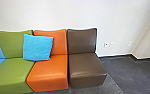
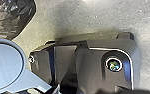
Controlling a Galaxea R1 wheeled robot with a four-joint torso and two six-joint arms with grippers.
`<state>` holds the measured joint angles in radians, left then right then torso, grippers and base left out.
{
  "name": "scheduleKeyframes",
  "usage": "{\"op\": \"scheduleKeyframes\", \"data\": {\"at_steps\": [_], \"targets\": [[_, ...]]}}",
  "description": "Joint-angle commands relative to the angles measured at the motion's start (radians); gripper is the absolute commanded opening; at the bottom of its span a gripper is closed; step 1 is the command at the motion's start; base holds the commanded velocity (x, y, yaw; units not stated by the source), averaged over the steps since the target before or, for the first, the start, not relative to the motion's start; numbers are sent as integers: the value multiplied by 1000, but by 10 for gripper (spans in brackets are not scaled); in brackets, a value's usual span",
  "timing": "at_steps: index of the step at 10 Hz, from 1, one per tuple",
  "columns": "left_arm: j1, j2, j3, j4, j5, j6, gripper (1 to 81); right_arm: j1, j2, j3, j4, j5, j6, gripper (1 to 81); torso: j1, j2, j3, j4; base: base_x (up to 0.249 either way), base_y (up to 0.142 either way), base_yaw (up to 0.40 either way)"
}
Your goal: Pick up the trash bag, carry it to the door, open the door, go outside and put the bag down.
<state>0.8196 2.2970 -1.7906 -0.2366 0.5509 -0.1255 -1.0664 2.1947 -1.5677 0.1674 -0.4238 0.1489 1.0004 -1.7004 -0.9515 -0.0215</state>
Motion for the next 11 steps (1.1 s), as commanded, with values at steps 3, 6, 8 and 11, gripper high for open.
{"op": "scheduleKeyframes", "data": {"at_steps": [3,6,8,11], "targets": [[95,-77,68,-20,-46,106,10,-14,1,-29,-36,-15,-9,811,-106,161,53,0,0,0,0],[169,-132,149,-20,-160,129,10,-65,9,-32,-59,28,-9,811,-160,243,71,0,0,0,0],[216,-174,233,-18,-205,135,10,-105,25,-40,-65,57,-11,811,-204,311,71,0,0,0,0],[336,-143,260,-15,-305,191,10,-168,82,-115,-94,92,-11,811,-272,416,71,0,0,0,0]]}}
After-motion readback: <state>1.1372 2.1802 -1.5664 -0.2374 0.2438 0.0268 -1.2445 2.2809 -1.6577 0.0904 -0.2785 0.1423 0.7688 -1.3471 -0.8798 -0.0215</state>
